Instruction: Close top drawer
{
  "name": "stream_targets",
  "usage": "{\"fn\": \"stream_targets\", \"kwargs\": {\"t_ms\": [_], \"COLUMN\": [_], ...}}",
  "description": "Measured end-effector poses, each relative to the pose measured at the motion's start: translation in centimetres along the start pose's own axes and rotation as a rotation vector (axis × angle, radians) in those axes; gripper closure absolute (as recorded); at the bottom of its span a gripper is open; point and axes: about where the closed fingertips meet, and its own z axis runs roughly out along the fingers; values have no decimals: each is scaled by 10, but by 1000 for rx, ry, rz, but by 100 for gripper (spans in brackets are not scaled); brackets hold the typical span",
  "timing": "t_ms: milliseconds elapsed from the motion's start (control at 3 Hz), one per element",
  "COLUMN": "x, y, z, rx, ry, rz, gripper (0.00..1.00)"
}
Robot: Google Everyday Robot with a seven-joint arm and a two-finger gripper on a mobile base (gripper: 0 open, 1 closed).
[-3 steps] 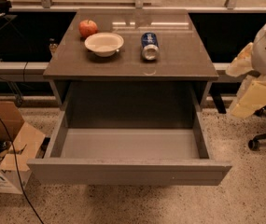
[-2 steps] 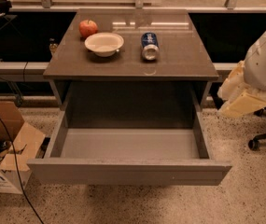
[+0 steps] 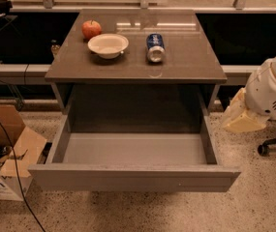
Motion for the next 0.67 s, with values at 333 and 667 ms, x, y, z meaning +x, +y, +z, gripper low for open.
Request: {"fn": "stream_targets", "kwargs": {"t_ms": [333, 667], "x": [0, 9], "y": [0, 12], "z": [0, 24], "rx": [0, -35], "ry": [0, 5], "rz": [0, 16], "gripper": [100, 100]}}
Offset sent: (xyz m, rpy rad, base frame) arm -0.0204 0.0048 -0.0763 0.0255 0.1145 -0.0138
